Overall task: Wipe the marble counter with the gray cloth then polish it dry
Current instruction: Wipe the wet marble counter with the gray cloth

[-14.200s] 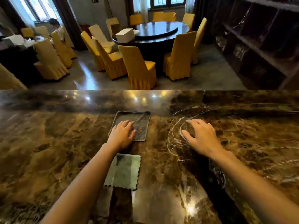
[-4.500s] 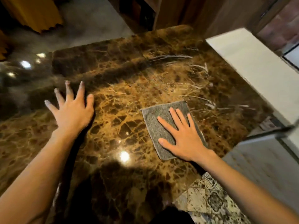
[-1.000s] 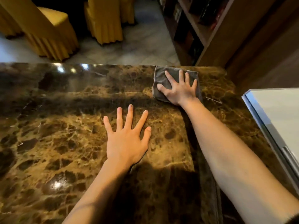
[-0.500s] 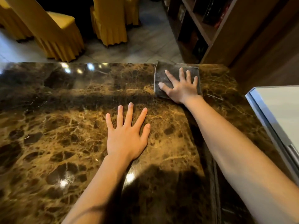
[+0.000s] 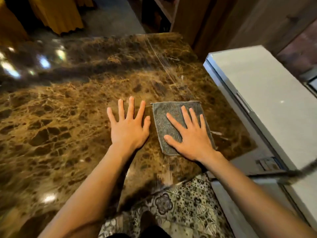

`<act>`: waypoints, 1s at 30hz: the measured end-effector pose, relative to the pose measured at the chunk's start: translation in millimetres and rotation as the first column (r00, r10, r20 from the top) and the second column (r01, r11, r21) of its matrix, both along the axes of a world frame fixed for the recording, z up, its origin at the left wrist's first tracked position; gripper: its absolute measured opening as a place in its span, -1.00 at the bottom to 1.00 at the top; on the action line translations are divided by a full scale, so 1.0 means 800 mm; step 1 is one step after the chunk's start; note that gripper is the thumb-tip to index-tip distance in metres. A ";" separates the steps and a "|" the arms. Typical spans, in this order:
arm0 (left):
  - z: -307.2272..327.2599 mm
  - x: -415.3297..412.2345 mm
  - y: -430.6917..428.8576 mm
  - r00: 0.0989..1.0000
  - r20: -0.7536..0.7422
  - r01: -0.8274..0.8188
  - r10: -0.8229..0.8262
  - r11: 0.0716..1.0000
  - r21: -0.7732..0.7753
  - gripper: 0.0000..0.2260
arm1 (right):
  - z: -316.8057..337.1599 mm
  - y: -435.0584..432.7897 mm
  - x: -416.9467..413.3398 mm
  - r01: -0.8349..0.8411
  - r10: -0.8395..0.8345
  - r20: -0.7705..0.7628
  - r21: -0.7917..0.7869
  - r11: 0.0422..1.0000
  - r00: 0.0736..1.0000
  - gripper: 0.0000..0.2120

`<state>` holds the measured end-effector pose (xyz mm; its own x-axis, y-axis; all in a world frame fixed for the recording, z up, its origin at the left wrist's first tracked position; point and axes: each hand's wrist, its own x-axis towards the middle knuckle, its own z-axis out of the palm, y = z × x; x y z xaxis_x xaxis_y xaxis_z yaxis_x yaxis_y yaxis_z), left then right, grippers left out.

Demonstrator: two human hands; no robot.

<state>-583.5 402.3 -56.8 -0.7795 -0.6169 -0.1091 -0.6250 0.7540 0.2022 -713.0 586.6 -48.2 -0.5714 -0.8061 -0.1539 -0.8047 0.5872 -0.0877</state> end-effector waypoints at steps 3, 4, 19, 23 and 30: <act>-0.001 0.000 0.019 1.000 -0.002 0.031 -0.031 1.000 0.000 -0.42 | 0.001 0.059 0.035 0.055 -0.055 -0.010 0.002 0.998 0.998 -0.31; 0.000 0.000 0.020 0.999 -0.004 0.033 -0.033 0.999 0.003 -0.42 | -0.001 0.071 0.045 0.070 -0.070 -0.012 -0.009 0.998 0.997 -0.31; 0.002 -0.064 -0.014 1.000 0.004 -0.028 0.028 0.999 0.019 -0.43 | 0.002 -0.038 -0.088 0.092 -0.092 0.045 0.000 0.996 0.995 -0.25; 0.001 -0.093 -0.033 0.996 -0.010 -0.084 0.084 0.996 0.015 -0.44 | 0.002 -0.127 -0.172 0.028 -0.028 0.044 -0.001 1.000 0.999 -0.23; -0.002 -0.147 -0.071 0.971 -0.008 -0.241 0.241 0.971 0.001 -0.46 | -0.003 -0.320 -0.296 -0.033 0.033 0.021 0.040 0.999 0.999 -0.20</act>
<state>-701.0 345.2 -58.3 -0.6091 -0.7863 -0.1035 -0.7863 0.5816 0.2083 -950.0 330.6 -50.7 -0.5411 -0.8174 -0.1979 -0.8220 0.5637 -0.0807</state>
